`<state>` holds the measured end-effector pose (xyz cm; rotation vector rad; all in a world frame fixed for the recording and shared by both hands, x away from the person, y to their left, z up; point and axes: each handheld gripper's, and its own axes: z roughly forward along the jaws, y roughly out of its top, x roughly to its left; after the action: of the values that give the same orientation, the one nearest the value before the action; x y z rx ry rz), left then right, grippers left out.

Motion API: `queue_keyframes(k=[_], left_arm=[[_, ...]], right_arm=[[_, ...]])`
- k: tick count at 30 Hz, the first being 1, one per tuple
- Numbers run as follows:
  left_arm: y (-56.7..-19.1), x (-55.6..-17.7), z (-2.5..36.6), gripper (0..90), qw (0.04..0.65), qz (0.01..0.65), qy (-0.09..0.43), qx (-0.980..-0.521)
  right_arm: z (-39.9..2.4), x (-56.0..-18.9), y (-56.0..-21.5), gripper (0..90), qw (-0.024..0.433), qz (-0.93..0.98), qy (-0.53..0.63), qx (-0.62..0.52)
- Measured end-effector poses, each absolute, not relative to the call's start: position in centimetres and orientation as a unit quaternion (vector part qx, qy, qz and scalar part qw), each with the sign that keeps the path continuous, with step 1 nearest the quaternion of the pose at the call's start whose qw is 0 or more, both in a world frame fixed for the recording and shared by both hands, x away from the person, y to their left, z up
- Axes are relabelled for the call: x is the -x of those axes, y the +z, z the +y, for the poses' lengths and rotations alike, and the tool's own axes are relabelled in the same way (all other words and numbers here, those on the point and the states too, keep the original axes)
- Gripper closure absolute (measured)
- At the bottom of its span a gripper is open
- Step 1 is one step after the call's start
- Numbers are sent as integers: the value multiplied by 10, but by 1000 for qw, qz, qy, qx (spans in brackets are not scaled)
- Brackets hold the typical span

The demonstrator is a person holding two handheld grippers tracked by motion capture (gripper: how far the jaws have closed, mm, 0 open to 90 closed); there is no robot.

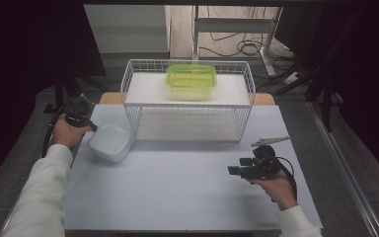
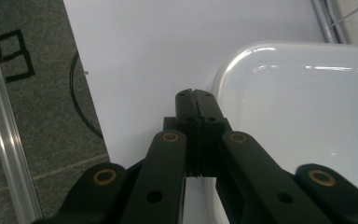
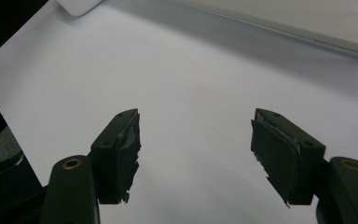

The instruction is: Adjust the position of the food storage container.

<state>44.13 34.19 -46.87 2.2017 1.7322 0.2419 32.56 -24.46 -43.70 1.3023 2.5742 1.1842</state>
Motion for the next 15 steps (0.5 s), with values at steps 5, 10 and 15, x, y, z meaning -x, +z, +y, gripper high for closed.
queue_keyframes(k=[5,10,15], left_arm=[[-473,-443,342,900,164,604,82,-776],[-473,-442,341,900,168,592,80,-784],[-473,-440,334,900,174,578,79,-794]], right_arm=[[-245,-327,-438,329,10,825,377,-420],[-246,-327,-439,329,11,826,375,-420],[-245,-328,-439,329,10,826,376,-420]])
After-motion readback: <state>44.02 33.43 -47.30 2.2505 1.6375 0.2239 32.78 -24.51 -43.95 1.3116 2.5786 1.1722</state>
